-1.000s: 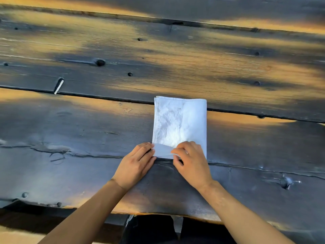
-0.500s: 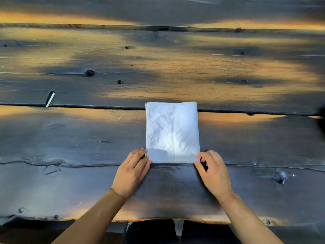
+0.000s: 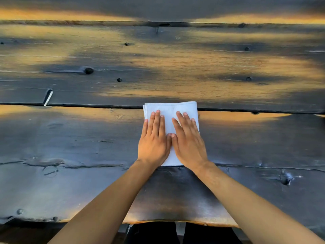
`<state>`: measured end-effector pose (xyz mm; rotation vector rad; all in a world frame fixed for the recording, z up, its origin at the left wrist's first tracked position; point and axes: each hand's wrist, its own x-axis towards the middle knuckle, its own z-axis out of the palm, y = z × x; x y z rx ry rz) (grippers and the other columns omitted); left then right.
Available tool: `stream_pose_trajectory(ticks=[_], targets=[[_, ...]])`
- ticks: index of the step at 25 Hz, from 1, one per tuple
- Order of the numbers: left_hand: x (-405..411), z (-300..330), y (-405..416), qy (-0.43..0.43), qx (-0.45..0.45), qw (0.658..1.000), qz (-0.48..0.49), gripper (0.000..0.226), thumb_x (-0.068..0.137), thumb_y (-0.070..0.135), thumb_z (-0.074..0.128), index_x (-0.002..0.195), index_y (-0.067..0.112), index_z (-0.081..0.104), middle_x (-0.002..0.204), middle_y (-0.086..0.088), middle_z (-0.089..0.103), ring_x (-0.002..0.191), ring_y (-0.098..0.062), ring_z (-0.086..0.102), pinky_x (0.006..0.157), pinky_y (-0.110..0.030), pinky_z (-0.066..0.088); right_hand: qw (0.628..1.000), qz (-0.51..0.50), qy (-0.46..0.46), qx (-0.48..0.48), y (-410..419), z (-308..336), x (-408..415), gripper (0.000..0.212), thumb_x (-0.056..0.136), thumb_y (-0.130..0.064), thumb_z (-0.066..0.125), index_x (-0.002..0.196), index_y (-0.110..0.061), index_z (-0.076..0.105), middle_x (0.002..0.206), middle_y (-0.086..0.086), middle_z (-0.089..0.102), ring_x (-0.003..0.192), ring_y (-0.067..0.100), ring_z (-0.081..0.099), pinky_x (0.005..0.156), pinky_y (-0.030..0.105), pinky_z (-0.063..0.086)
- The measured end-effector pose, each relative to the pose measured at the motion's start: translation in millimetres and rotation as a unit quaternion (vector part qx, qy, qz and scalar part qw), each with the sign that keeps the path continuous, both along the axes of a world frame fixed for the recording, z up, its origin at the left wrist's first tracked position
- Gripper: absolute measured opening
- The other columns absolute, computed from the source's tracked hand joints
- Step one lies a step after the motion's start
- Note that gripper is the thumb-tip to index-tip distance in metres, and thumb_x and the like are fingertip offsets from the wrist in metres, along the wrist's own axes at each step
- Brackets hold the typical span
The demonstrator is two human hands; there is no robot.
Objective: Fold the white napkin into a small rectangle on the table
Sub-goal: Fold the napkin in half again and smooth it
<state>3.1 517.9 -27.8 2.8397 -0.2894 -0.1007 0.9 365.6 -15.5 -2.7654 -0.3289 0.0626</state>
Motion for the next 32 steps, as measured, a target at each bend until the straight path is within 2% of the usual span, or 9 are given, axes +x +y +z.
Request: stream_pose_trajectory(ticks=[3,7,11,14,17,20,25,29,32], targets=[[3.1,-12.5,2.6,0.043,0.049,0.998,0.021,0.077,0.103,0.051,0.023,0.158,-0.002,0.014,0.168,-0.019,0.007,0.157,-0.03,0.004,0.126,-0.053,0.011,0.996,0.023,0.043,-0.08,-10.6,-19.7,4.0,0.064,0.104,-0.043,0.026,0.158,-0.009,0.02,0.167,0.01,0.013,0.155,0.024,0.008,0.125,0.047,0.014],[3.7,-7.5,1.7,0.055,0.063,0.996,0.016,0.079,0.102,0.056,0.02,0.16,0.004,0.004,0.169,-0.013,-0.002,0.157,-0.026,-0.004,0.126,-0.056,0.007,0.992,-0.006,0.066,-0.104,-16.9,-18.0,4.4,0.075,0.103,-0.054,0.025,0.159,-0.007,0.009,0.168,0.008,0.003,0.156,0.02,-0.002,0.126,0.045,0.007],[7.3,-0.8,3.3,0.05,0.045,0.997,0.026,0.076,0.102,0.053,0.021,0.159,0.003,0.012,0.169,-0.013,0.007,0.157,-0.026,0.005,0.125,-0.056,0.01,0.991,-0.017,0.077,-0.111,-13.8,-10.6,8.6,0.076,0.1,-0.054,0.019,0.158,-0.005,0.015,0.168,0.011,0.007,0.156,0.022,0.0,0.126,0.047,0.003],[20.0,0.7,10.4,0.017,0.032,0.999,0.011,0.075,0.103,0.05,0.023,0.158,0.0,0.015,0.168,-0.016,0.009,0.157,-0.028,0.006,0.127,-0.051,0.006,0.996,-0.051,0.047,-0.062,2.6,-1.7,28.8,0.07,0.1,-0.047,0.025,0.155,-0.004,0.027,0.166,0.015,0.015,0.155,0.027,0.006,0.126,0.047,0.003],[33.7,-3.7,26.4,0.053,0.062,0.996,0.025,0.077,0.102,0.054,0.012,0.159,0.002,0.006,0.169,-0.013,-0.001,0.157,-0.027,-0.004,0.127,-0.05,0.005,0.996,-0.025,0.053,-0.068,8.0,-7.8,46.8,0.073,0.1,-0.05,0.023,0.157,-0.005,0.019,0.167,0.013,0.011,0.155,0.026,0.007,0.126,0.045,0.005],[35.6,-7.8,33.7,0.078,0.071,0.994,0.024,0.078,0.101,0.057,0.009,0.16,0.007,-0.005,0.169,-0.009,-0.014,0.156,-0.023,-0.015,0.128,-0.046,-0.003,0.992,0.001,0.062,-0.111,-16.7,-19.7,48.1,0.078,0.1,-0.057,0.021,0.159,-0.009,0.004,0.168,0.006,-0.002,0.155,0.019,-0.004,0.126,0.044,0.002],[35.3,-5.5,30.3,0.078,0.071,0.994,0.032,0.075,0.102,0.053,0.009,0.159,0.008,-0.007,0.168,-0.009,-0.016,0.155,-0.023,-0.018,0.127,-0.048,-0.003,0.986,-0.07,0.076,-0.129,-12.0,-8.4,50.7,0.073,0.102,-0.05,0.015,0.158,-0.005,0.002,0.167,0.011,-0.004,0.155,0.026,-0.008,0.125,0.048,-0.003],[33.8,-9.2,30.4,0.076,0.069,0.994,0.03,0.072,0.102,0.047,0.009,0.159,0.006,-0.005,0.168,-0.011,-0.014,0.156,-0.026,-0.015,0.127,-0.052,0.002,0.996,0.04,0.047,-0.061,36.9,-8.2,46.0,0.062,0.104,-0.039,0.018,0.159,-0.01,0.014,0.167,0.006,0.007,0.155,0.025,0.0,0.125,0.05,0.009],[34.4,-9.3,31.6,0.081,0.077,0.993,0.022,0.075,0.101,0.05,0.009,0.159,0.005,-0.003,0.168,-0.012,-0.013,0.156,-0.027,-0.015,0.127,-0.052,0.001,0.992,0.087,0.049,-0.078,28.1,-16.6,44.6,0.064,0.104,-0.047,0.017,0.159,-0.014,0.018,0.168,0.001,0.012,0.155,0.02,0.006,0.124,0.048,0.016]])
